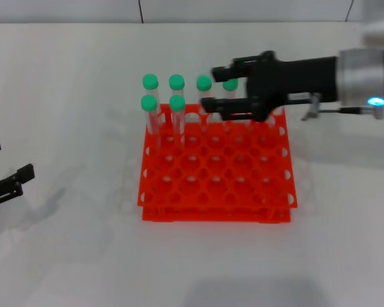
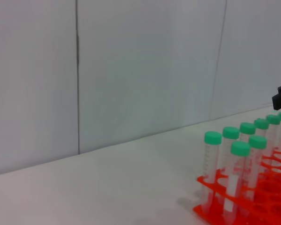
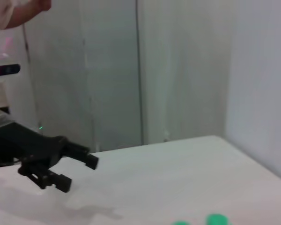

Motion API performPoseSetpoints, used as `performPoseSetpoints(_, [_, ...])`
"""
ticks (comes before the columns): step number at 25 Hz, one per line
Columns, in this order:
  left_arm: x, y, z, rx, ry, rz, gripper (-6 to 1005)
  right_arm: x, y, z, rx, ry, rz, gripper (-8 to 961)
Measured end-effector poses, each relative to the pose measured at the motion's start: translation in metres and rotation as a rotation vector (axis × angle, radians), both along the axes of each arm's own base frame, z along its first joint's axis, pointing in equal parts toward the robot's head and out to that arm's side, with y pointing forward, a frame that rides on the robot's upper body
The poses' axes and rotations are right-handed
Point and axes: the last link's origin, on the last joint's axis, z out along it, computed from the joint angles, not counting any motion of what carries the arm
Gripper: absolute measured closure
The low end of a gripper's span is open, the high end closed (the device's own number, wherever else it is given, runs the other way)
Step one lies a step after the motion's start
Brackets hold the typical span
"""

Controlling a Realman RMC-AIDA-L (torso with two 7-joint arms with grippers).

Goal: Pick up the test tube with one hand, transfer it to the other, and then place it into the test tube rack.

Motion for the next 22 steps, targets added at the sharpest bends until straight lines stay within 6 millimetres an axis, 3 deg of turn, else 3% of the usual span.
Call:
performPoseSetpoints(8, [0.007,0.004,0.0,-0.021,-0.006,-0.038,127,0.054,-0.024,0.029,0.051,0.059,-0.044,265])
performPoseSetpoints(16, [0.021,0.012,-0.002,-0.127,0.007,-0.135,127,0.078,-0.038,0.026,0.012,0.035,-0.07,81])
performPoseSetpoints(22, [0.029,0.023,-0.001,-0.202,0.022,-0.182,127,0.086,-0.042,0.022,-0.013,0.018,-0.081,84])
